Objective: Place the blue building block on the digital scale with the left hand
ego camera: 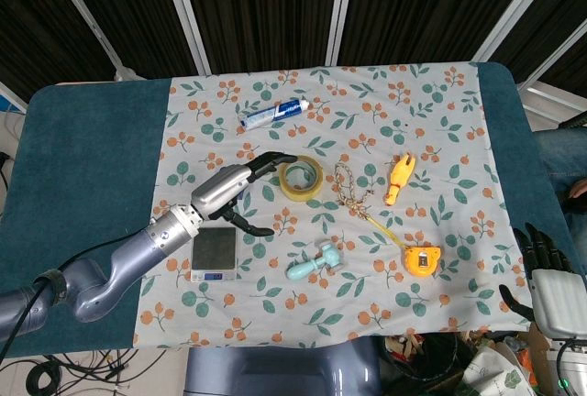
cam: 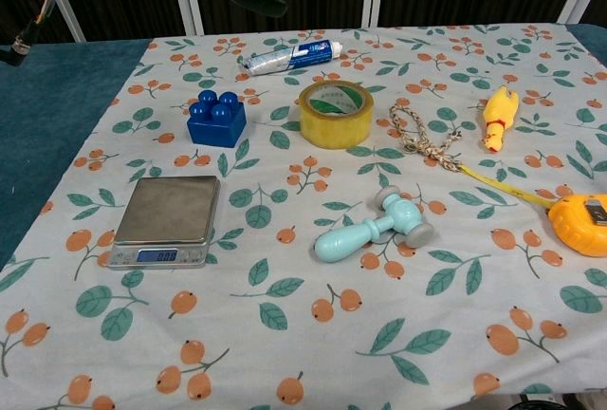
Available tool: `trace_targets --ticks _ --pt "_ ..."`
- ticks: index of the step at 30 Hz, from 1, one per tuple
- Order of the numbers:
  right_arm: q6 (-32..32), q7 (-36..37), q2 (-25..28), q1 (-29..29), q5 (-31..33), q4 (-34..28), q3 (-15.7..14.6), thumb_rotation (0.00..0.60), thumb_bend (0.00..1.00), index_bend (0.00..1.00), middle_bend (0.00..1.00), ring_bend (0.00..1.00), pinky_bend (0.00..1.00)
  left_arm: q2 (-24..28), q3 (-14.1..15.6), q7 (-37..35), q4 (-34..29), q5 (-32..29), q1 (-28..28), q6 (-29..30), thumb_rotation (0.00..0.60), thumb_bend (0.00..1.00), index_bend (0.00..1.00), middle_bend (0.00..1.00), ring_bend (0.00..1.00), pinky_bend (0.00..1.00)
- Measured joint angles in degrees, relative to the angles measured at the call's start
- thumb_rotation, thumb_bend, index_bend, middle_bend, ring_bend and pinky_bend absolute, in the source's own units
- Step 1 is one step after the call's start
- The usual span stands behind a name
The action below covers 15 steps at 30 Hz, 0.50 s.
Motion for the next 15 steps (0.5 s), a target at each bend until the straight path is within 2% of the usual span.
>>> trace_targets --ticks 15 --pt "-0.41 0.01 -0.02 0.09 0.46 -0.05 0.1 0.6 0.2 0.0 0.0 0.06 0.18 0.87 2.65 3.34 -0.06 1.01 -1.09 0.93 0.6 0.05 0.07 0.09 0.0 0.18"
